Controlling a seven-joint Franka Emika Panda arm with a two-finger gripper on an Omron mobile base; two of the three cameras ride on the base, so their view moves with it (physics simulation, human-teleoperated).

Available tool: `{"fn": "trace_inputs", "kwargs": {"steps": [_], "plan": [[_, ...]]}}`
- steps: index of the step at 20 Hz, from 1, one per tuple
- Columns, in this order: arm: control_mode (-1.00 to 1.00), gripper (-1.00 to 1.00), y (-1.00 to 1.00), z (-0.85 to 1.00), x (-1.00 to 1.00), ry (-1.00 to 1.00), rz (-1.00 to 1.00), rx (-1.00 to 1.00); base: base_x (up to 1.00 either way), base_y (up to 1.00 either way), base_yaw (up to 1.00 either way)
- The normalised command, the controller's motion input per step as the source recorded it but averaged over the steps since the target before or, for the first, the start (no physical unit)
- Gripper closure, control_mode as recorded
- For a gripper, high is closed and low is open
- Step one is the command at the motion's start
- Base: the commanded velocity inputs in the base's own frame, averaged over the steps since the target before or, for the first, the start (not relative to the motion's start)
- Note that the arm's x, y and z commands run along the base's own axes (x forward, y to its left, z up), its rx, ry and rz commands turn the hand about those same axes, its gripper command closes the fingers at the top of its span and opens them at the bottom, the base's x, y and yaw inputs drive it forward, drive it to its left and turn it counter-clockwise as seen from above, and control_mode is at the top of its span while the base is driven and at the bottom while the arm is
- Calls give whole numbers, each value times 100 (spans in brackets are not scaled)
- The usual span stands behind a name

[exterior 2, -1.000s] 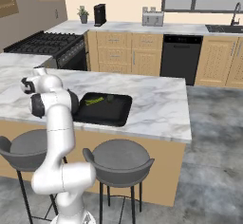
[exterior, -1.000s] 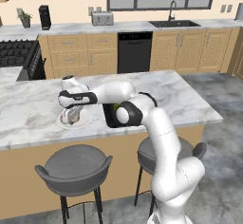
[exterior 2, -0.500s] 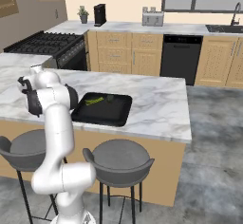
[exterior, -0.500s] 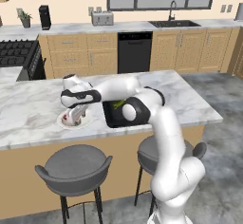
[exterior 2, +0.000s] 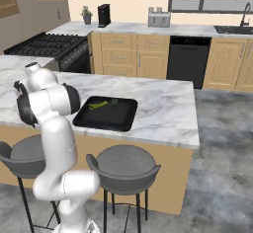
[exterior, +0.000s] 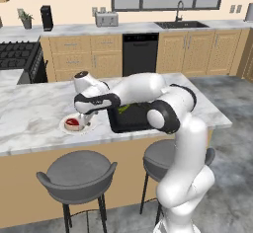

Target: Create a steak meal by picking up the steak and asparagus from the tray and placing them on the plate. Leave the bell pepper on the tray.

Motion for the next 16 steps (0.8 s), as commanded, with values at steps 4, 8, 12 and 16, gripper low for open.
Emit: {"fn": "trace_inputs", "kwargs": {"steps": [4, 8, 12, 16], "plan": [[-100, -100, -25, 80, -12, 0, -20, 0, 0, 0, 0], [-100, -100, -44, 65, -2, 0, -36, 6, 0, 0, 0], [-100, -100, -55, 30, 0, 1, -46, 5, 0, 0, 0], [-100, -100, -92, -2, 5, 1, -48, 2, 0, 0, 0]]}}
